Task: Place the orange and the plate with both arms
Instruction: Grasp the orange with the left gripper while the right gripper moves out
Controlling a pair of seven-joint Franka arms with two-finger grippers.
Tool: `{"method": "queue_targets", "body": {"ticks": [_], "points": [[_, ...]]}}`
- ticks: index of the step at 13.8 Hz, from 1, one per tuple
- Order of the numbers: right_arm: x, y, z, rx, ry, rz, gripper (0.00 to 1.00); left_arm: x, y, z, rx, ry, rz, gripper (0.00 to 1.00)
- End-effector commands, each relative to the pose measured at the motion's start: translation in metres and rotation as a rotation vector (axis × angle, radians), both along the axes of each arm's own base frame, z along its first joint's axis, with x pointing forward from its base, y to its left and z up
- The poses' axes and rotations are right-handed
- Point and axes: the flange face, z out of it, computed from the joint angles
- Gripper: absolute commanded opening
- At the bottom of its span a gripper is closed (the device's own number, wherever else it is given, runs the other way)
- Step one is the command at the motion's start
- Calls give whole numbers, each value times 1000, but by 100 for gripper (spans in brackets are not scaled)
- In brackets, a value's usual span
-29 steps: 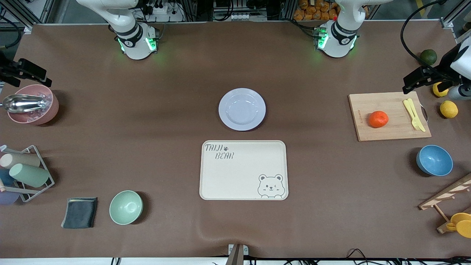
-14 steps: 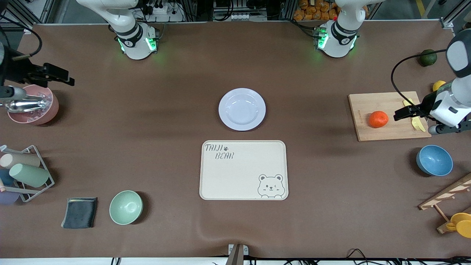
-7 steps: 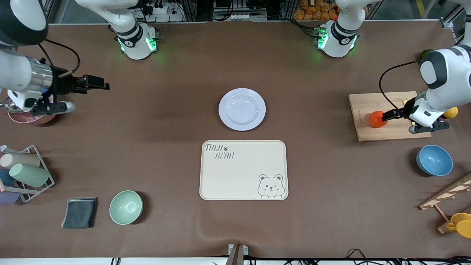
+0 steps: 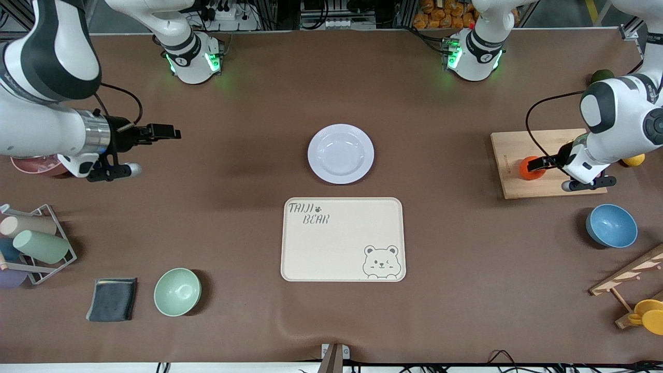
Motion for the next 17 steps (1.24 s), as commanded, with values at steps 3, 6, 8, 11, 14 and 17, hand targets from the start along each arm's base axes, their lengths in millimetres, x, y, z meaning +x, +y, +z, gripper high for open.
{"method": "queue_targets", "body": {"ticks": [3,6,8,11,14,17], "points": [[7,29,-20,4,7,13,100,1,-1,-23,-7,30,55,100],[7,37,-27,8,16,23,100,2,-1,-33,4,30,76,100],[8,37,-26,7,7,21,100,2,-2,-33,44,37,82,100],[9,36,-26,8,6,20,100,1,-2,-41,108,56,59,100],[10,33,-31,7,14,15,100,0,-4,-49,104,67,55,100],[10,33,-31,7,14,16,100,-2,-3,-68,121,92,17,100]]}}
